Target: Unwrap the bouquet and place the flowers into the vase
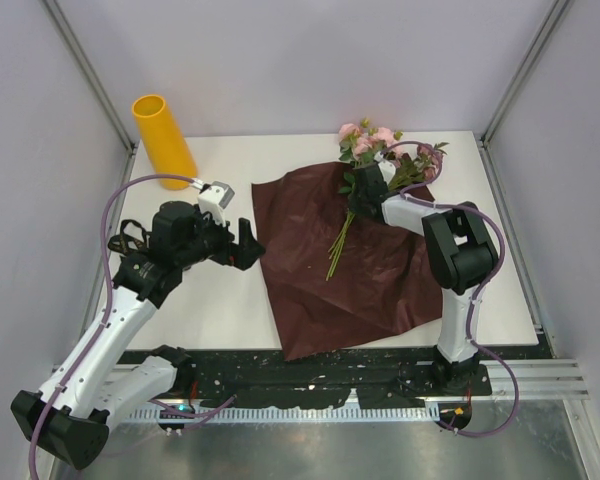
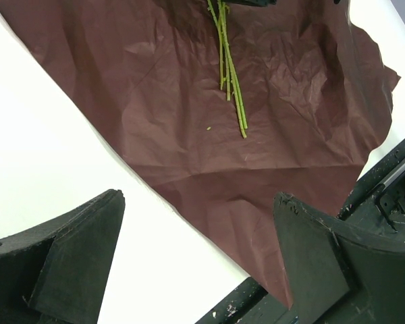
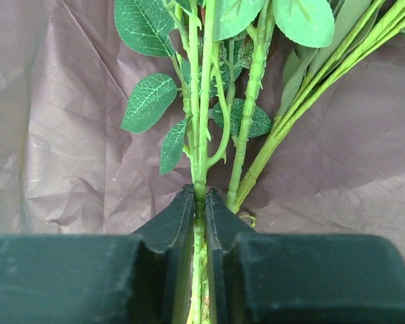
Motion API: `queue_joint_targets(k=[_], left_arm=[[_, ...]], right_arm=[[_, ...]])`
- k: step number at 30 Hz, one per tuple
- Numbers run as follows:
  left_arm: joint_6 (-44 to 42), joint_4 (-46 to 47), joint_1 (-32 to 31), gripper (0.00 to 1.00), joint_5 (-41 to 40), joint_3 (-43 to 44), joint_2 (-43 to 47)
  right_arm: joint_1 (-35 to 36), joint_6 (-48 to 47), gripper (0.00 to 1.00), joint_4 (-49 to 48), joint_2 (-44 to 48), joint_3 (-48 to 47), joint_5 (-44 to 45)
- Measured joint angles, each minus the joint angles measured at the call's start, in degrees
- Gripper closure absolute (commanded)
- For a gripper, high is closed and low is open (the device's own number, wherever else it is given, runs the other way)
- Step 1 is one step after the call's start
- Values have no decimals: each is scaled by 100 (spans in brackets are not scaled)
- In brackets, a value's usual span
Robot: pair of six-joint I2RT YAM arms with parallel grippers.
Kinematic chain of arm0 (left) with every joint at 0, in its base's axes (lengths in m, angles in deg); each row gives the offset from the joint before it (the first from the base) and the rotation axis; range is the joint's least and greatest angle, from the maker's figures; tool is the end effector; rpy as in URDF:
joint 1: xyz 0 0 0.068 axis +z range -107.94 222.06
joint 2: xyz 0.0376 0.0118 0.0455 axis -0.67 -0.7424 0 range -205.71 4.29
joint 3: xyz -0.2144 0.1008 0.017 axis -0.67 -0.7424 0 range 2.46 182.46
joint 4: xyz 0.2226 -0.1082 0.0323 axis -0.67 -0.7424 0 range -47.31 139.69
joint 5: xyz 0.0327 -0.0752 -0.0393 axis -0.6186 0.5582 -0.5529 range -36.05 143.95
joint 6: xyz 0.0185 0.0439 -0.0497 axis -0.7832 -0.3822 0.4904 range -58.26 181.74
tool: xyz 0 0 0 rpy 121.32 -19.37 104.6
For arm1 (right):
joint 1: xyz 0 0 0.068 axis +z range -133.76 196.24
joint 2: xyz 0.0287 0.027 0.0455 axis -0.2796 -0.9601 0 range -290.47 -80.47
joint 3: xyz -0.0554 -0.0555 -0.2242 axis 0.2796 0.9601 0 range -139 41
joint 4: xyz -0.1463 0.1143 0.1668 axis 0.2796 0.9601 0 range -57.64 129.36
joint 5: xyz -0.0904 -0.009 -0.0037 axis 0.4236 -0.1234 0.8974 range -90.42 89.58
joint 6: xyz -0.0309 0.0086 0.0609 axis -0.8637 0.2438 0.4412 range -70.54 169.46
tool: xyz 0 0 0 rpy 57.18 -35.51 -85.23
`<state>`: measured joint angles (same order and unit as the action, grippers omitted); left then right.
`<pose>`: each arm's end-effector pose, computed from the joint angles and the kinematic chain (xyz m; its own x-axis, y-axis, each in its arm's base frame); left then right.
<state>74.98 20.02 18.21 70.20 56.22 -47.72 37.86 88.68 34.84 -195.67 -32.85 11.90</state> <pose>0.1977 -0.1044 0.3000 -0.5574 0.0062 -0.8302 0.5001 0.8007 -0.3298 0.3980 0.1451 0.1218 -0.6359 0.4124 -0.6523 0.2391 0.9089 0.3416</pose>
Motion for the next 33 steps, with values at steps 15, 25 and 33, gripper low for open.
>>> queue_joint_targets(k=[15,25,33], left_arm=[[-11,-2,0,10,-9,-2,7],[42,-151,0,11,70,267,9],[662,365,0,17,848,706,146]], right_arm=[[0,-240,95,-249,909,503,-57],[39,-511,94,-1266,2590,1576,-728],[597,-903,95,-2695,3915,3040,-2004]])
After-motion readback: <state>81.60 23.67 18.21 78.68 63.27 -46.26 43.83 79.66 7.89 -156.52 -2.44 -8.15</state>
